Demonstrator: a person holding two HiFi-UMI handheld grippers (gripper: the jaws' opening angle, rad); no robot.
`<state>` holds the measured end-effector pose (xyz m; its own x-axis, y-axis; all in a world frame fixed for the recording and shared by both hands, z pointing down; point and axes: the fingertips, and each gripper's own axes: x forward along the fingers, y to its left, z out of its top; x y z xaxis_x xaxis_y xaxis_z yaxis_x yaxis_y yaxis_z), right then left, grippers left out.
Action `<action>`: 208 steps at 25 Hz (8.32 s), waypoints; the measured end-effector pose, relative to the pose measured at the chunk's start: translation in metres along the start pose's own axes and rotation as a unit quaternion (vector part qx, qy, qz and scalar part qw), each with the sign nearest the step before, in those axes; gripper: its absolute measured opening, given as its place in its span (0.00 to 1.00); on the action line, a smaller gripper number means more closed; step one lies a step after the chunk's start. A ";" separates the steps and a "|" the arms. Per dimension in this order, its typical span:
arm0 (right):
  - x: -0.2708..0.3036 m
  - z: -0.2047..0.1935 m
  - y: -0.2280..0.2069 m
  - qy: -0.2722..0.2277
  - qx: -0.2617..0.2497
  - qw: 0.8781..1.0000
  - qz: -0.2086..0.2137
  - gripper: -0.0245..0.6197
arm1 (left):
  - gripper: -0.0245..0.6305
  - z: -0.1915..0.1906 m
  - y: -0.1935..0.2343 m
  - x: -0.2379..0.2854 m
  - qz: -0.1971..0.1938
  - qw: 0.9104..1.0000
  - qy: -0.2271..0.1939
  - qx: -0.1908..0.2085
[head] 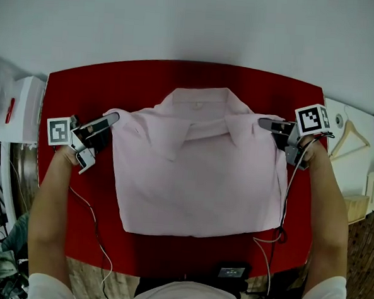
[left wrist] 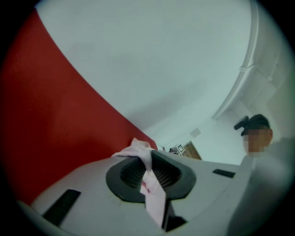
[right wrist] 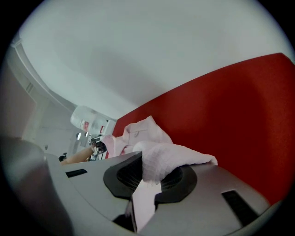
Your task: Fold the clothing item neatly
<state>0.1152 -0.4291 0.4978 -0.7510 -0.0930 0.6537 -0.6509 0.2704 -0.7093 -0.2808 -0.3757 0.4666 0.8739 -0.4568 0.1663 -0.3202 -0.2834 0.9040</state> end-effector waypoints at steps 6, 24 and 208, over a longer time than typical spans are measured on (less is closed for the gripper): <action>0.003 0.007 -0.010 -0.030 0.043 0.998 0.020 0.19 | 0.15 0.004 0.031 -0.008 0.073 0.997 -0.007 -0.021; -0.022 -0.003 0.001 0.011 0.074 0.994 0.083 0.35 | 0.22 0.011 0.039 -0.029 0.105 0.994 -0.015 -0.014; -0.046 0.034 -0.077 -0.093 -0.322 0.864 -0.377 0.08 | 0.18 -0.050 0.016 -0.032 0.396 0.831 0.098 0.378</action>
<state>0.1962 -0.4778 0.5136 -0.1852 -0.6117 0.7691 -0.8111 0.5370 0.2317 -0.2956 -0.3241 0.4957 0.2979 -0.6275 0.7194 -0.8969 -0.4419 -0.0141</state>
